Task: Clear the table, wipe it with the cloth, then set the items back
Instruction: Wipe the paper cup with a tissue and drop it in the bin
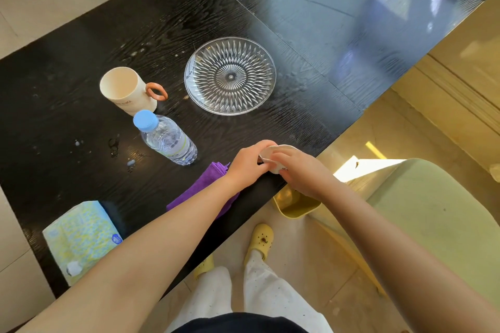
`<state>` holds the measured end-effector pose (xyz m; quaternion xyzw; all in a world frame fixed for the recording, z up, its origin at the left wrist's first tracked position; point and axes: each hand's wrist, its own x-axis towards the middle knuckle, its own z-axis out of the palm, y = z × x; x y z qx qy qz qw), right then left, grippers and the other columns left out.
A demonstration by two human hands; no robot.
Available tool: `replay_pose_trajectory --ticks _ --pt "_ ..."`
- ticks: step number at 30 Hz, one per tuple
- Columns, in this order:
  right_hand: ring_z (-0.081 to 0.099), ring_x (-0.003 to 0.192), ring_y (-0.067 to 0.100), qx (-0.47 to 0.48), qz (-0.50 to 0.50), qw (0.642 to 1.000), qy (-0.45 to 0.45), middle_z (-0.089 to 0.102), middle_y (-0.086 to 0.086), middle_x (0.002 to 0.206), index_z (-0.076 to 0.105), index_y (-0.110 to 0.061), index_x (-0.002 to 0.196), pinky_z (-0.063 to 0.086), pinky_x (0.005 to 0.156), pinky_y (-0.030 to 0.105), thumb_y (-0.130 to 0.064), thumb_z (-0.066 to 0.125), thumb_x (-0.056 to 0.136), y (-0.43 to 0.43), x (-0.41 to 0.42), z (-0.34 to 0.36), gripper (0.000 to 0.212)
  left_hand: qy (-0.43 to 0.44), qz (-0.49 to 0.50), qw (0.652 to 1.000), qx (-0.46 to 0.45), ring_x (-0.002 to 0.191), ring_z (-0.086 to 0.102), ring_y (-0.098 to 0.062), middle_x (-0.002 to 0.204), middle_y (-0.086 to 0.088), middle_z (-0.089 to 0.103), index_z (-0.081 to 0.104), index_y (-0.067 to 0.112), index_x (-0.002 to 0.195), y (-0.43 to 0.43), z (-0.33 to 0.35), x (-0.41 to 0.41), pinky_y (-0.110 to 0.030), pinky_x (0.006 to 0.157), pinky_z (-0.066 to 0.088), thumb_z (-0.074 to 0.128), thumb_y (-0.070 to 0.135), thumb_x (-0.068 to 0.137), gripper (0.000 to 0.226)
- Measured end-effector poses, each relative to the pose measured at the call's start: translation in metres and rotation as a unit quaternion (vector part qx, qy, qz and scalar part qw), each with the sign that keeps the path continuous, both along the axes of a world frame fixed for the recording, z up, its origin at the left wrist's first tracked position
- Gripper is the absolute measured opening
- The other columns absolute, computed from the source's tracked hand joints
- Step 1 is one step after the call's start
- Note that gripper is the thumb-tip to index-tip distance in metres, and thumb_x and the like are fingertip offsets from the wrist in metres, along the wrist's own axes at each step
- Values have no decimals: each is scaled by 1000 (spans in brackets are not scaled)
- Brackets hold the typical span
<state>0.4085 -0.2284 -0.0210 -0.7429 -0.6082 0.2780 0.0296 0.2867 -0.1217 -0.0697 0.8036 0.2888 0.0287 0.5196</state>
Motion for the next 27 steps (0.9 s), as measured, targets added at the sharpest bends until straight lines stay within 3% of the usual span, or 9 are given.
replay_pose_trajectory --ticks 3,8,12,15,18,23,27 --pt "49 121 21 85 -37 995 -25 55 3 132 52 -21 128 47 94 29 -20 61 88 -7 4 0 41 23 10 999 20 96 63 -15 107 1 68 59 23 115 1 3 -3 -32 84 53 66 23 83 33" --pt "43 109 20 121 -113 983 -73 51 4 124 52 -19 120 44 88 27 -25 69 81 -13 20 5 42 28 -1 998 65 87 62 -10 98 4 70 64 23 104 -1 22 13 -23 72 48 67 31 82 23" --pt "48 115 20 77 -168 983 18 51 4 131 48 -21 127 49 89 29 -24 68 83 -18 37 16 49 14 -26 996 79 81 62 -8 87 9 68 67 22 94 -5 41 23 -19 66 47 68 30 81 15" --pt "59 88 12 12 -157 984 90 66 3 114 59 -20 118 45 64 16 -27 64 86 -19 52 29 33 -14 -11 996 87 78 64 -9 82 9 69 69 22 88 -11 54 32 -26 65 51 69 32 79 13" --pt "54 61 1 3 -183 976 121 64 -2 94 64 -17 112 39 50 13 -26 63 87 -32 55 38 27 -27 -11 996 83 81 64 -9 84 10 67 68 21 90 -25 59 37 -26 64 54 68 32 81 14" --pt "55 65 14 31 -308 942 128 67 8 98 64 -12 115 42 50 19 -22 63 87 -73 43 24 30 -5 -37 997 70 104 63 -16 112 1 68 61 20 114 -41 48 33 -31 82 57 61 33 87 29" --pt "58 78 22 58 -439 890 107 68 10 102 62 -12 117 47 61 29 -22 63 86 -117 34 -5 33 41 -101 975 192 137 37 -21 144 -1 47 50 22 133 -50 26 39 -43 111 34 48 32 95 40"
